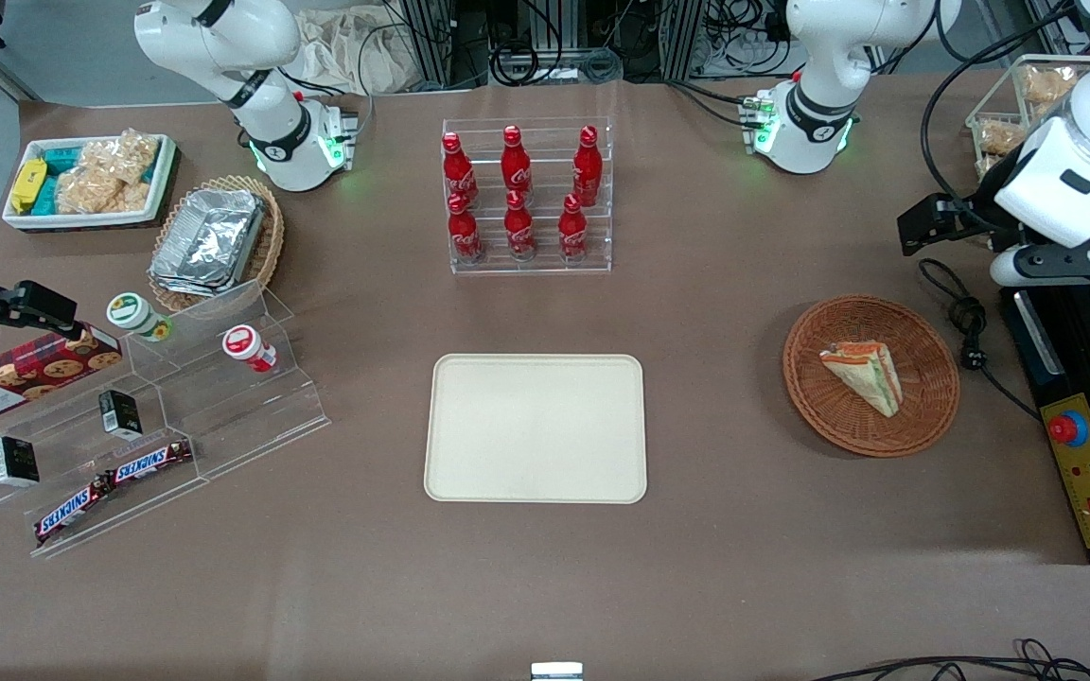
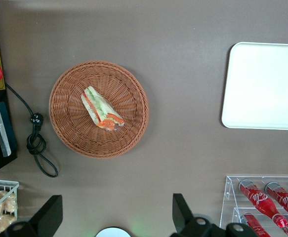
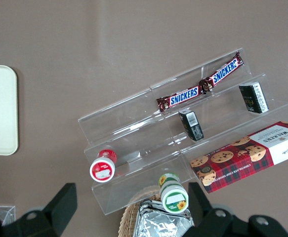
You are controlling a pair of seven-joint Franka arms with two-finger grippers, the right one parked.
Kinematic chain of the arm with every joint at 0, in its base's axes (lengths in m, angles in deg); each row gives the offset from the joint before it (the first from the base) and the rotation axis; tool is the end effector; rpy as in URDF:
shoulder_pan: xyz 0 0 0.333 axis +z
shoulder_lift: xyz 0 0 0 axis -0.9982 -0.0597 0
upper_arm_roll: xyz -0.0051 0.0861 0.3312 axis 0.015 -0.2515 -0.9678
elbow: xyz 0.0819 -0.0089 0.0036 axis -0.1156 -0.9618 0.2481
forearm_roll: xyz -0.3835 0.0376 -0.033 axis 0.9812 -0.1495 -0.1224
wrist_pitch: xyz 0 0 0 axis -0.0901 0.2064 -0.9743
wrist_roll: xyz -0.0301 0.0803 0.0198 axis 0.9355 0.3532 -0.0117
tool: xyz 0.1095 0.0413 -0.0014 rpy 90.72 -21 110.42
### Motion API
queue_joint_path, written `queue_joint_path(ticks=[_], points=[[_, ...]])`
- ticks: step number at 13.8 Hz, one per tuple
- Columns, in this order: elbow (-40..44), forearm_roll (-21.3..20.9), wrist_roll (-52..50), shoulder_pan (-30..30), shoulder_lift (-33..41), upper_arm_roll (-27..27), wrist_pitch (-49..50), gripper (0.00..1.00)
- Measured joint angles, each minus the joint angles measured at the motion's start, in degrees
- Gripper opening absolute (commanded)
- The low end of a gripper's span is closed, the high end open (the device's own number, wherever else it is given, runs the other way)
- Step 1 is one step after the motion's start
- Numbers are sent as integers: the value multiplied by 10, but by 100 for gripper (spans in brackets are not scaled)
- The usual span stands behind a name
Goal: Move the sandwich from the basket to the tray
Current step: 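Move the left gripper down over the sandwich in the wicker basket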
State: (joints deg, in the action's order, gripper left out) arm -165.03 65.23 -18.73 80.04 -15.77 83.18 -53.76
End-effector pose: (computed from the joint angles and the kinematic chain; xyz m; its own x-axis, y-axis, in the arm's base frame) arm 0.5359 -0.0924 0.6614 0.9989 0.0172 -0.0425 0.0175 -0.9998 0.0053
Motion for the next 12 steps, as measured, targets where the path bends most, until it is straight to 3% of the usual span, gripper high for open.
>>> queue_joint_path(ticks=[7, 9, 12], points=[[-25, -1, -53, 8, -11, -13, 1, 100], [-80, -1, -77, 21, -14, -16, -28, 100], [-206, -1, -134, 43, -10, -17, -171, 100]])
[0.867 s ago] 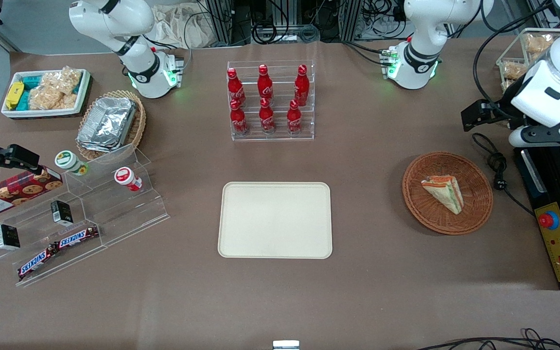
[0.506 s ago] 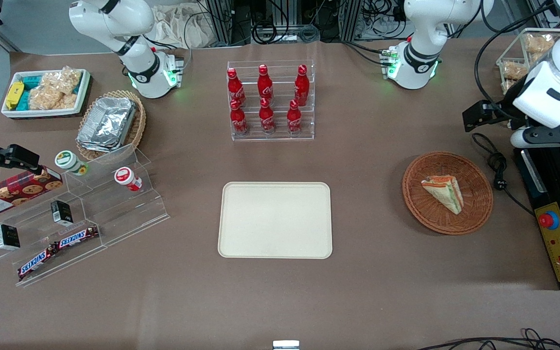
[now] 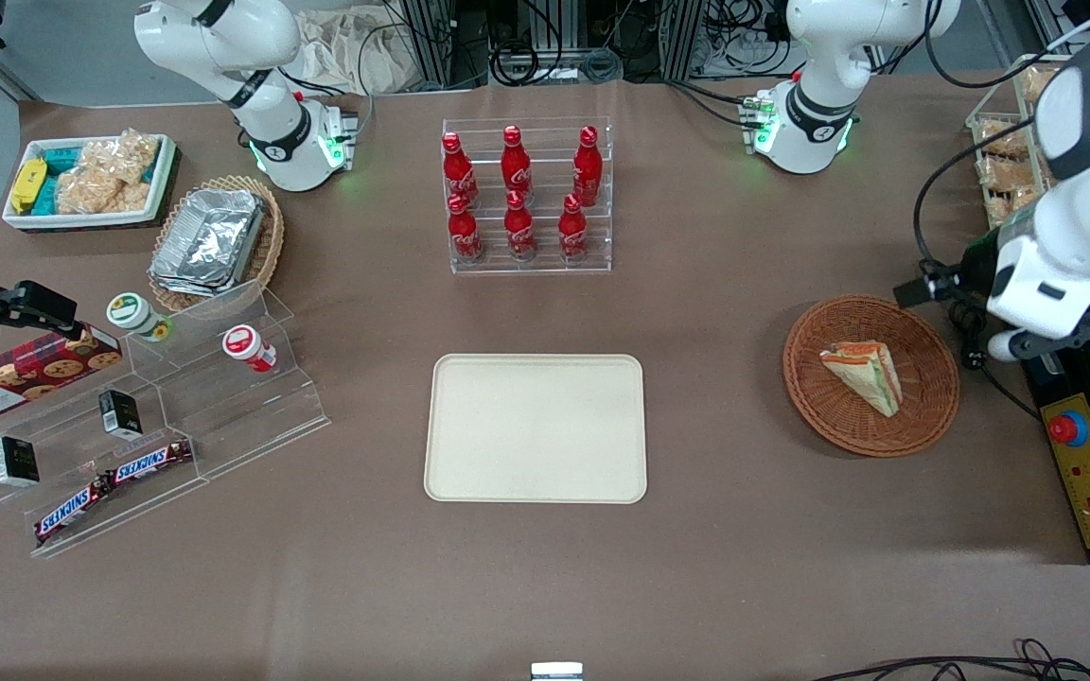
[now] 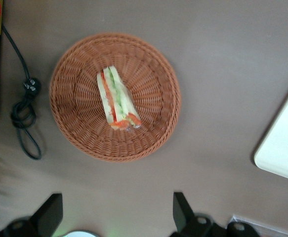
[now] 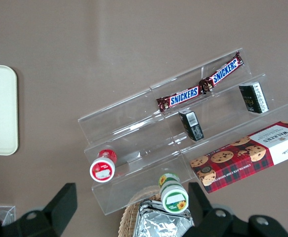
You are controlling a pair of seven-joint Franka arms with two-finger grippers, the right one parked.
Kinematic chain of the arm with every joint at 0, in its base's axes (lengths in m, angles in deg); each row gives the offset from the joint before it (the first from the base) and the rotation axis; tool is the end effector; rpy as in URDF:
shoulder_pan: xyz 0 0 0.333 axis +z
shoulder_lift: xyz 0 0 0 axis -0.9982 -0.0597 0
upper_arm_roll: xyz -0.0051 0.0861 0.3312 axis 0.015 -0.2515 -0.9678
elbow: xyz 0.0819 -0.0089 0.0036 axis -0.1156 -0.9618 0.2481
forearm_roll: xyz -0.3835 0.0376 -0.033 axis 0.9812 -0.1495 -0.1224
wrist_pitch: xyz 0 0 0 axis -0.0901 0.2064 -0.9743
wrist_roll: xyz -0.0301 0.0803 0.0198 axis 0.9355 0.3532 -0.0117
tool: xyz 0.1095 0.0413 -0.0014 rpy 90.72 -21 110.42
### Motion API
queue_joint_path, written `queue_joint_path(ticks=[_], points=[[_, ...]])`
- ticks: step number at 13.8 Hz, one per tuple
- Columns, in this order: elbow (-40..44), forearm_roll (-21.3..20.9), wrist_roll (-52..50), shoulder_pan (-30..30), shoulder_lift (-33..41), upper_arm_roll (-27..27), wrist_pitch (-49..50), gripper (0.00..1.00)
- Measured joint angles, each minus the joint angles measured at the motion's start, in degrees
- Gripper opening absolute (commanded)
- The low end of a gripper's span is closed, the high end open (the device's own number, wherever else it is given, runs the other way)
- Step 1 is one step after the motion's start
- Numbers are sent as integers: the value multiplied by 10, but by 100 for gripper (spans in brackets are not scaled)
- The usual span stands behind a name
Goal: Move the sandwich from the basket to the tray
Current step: 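Move the left gripper down over the sandwich in the wicker basket, then close the left gripper on the wrapped sandwich and lift it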
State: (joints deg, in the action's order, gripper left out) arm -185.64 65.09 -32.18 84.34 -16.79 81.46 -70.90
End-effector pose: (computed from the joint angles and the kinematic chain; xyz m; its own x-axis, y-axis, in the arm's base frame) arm 0.5528 -0.0359 0.5091 0.9290 0.3527 -0.1126 0.3505 -0.9357 -0.0395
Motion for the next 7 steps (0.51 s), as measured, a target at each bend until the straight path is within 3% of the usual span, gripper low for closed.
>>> queue_joint_path(ticks=[4, 7], points=[[-169, 0, -79, 4, -5, -2, -216, 100], [-236, -4, -116, 4, -36, -12, -321, 100]])
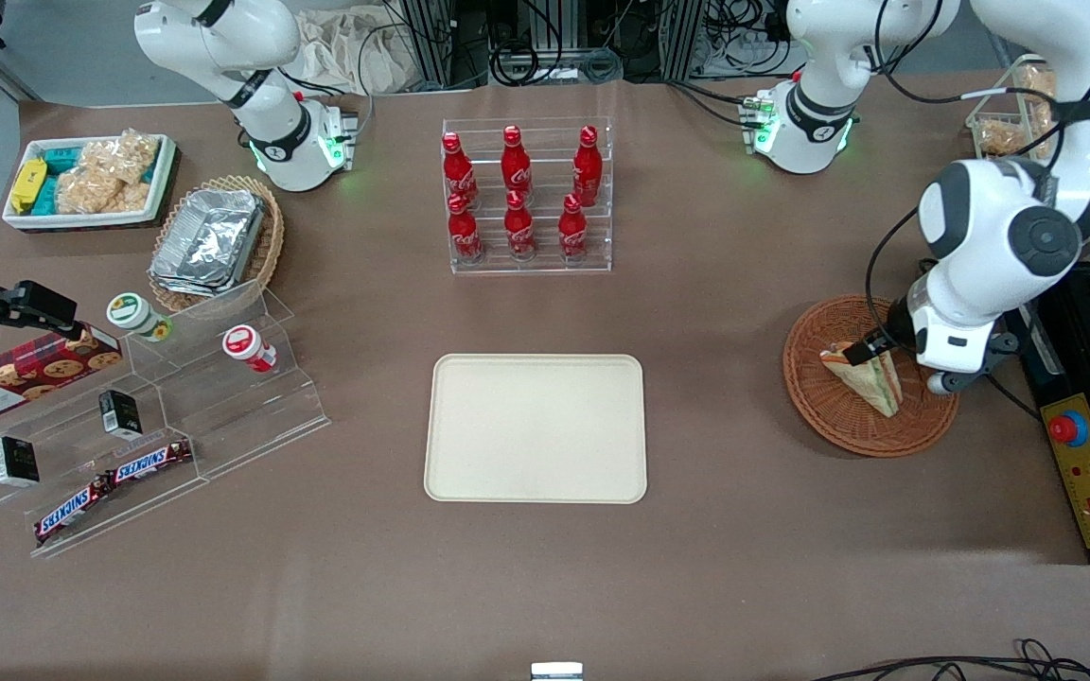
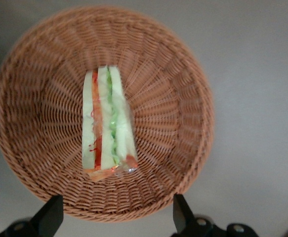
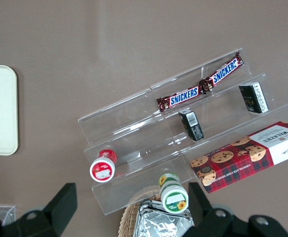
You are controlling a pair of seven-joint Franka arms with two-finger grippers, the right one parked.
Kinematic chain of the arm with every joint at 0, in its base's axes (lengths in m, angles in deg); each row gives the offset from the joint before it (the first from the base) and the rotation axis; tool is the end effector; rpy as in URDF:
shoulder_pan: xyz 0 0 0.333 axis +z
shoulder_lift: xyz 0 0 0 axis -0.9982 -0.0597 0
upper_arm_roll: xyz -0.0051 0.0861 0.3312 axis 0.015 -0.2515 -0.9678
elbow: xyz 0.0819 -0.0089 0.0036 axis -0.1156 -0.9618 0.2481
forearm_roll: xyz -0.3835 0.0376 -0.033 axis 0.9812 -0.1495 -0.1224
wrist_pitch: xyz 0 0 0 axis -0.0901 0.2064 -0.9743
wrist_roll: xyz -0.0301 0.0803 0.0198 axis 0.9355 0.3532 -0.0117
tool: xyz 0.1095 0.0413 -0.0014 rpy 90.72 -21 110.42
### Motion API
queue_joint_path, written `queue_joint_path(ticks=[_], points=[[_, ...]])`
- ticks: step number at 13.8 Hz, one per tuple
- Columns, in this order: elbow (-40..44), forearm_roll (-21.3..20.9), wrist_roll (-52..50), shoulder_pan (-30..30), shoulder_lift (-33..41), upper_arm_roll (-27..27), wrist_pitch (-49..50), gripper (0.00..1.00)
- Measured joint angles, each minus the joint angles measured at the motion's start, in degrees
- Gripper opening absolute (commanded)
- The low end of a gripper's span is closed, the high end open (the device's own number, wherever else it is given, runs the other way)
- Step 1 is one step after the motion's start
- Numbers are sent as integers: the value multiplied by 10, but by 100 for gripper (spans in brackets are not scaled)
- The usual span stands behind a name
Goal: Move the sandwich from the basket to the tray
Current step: 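Close the left gripper on the wrapped sandwich and lift it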
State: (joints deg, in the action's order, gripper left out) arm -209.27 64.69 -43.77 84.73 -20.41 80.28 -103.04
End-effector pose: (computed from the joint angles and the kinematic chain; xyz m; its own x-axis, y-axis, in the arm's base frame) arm 0.5261 -0.0191 0.3368 0.8306 0.5561 -0.0288 0.5558 -0.8311 -0.0179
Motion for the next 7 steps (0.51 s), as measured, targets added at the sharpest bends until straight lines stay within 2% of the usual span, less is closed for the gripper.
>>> queue_joint_path(ticks=[6, 7], points=[[-4, -15, -56, 0, -94, -18, -102, 99], [-4, -15, -60, 0, -105, -19, -111, 89]])
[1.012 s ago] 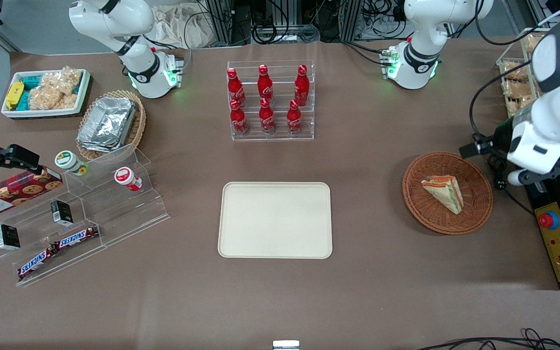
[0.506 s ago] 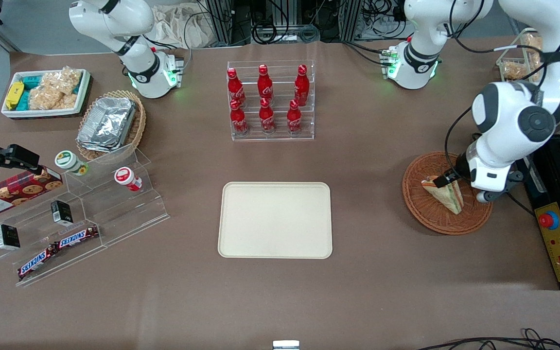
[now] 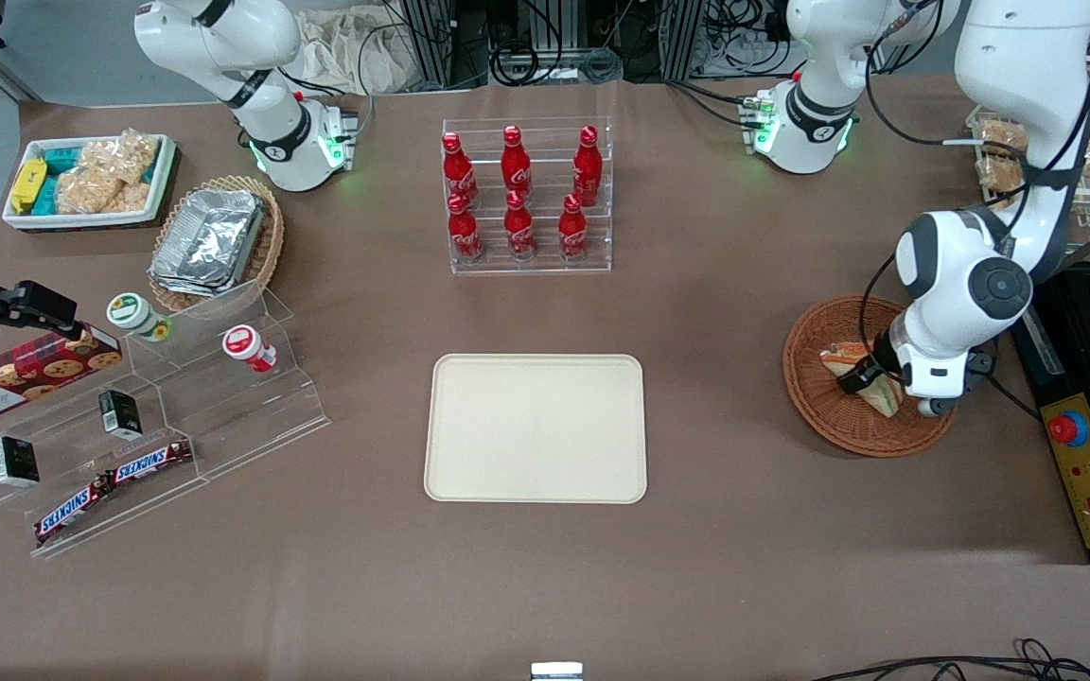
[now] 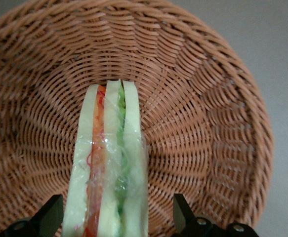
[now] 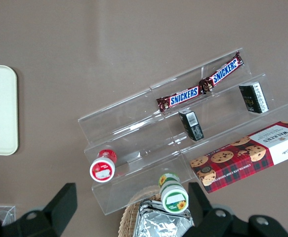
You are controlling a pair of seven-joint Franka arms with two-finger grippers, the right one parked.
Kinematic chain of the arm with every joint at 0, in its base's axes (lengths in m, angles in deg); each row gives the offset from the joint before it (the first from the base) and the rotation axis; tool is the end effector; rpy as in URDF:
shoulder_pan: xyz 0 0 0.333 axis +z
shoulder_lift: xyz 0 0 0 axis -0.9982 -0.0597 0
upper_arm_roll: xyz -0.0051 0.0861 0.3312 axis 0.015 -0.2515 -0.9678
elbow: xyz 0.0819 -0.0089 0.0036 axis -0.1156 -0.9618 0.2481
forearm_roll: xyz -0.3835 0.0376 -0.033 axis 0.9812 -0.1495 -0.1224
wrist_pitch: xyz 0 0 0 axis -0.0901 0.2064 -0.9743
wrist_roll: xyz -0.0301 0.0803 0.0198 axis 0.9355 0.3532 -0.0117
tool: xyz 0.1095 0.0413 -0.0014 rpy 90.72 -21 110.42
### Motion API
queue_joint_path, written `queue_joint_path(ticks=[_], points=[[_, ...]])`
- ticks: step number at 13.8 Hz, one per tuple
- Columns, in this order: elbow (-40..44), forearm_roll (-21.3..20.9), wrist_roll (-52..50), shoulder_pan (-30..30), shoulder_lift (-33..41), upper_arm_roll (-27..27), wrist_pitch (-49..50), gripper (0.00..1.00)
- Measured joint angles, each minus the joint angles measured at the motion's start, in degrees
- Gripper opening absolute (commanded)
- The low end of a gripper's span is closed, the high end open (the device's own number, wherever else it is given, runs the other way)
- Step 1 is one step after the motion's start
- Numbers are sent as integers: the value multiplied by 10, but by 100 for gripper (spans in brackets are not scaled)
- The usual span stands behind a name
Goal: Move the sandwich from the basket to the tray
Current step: 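Close the left gripper on the wrapped sandwich and lift it, then carry the sandwich with the left gripper over the cream tray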
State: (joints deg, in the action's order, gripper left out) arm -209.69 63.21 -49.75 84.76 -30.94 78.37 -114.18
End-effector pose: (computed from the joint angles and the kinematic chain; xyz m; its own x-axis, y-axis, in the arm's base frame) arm 0.5401 -0.0013 0.2521 0.7608 0.6489 -0.0087 0.6483 -0.7605 -0.0362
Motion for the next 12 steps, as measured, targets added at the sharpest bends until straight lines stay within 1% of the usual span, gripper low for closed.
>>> queue_joint_path(ticks=[1, 2, 4, 5, 9, 12], points=[[0, 0, -2, 0, -7, -1, -5, 72], [1, 0, -3, 0, -10, -1, -6, 51], [2, -3, -4, 0, -10, -3, -6, 13], [2, -9, -4, 0, -10, -7, -6, 0], [9, -21, 1, 0, 0, -9, 12, 0], [35, -23, 83, -5, 54, -6, 111, 0]])
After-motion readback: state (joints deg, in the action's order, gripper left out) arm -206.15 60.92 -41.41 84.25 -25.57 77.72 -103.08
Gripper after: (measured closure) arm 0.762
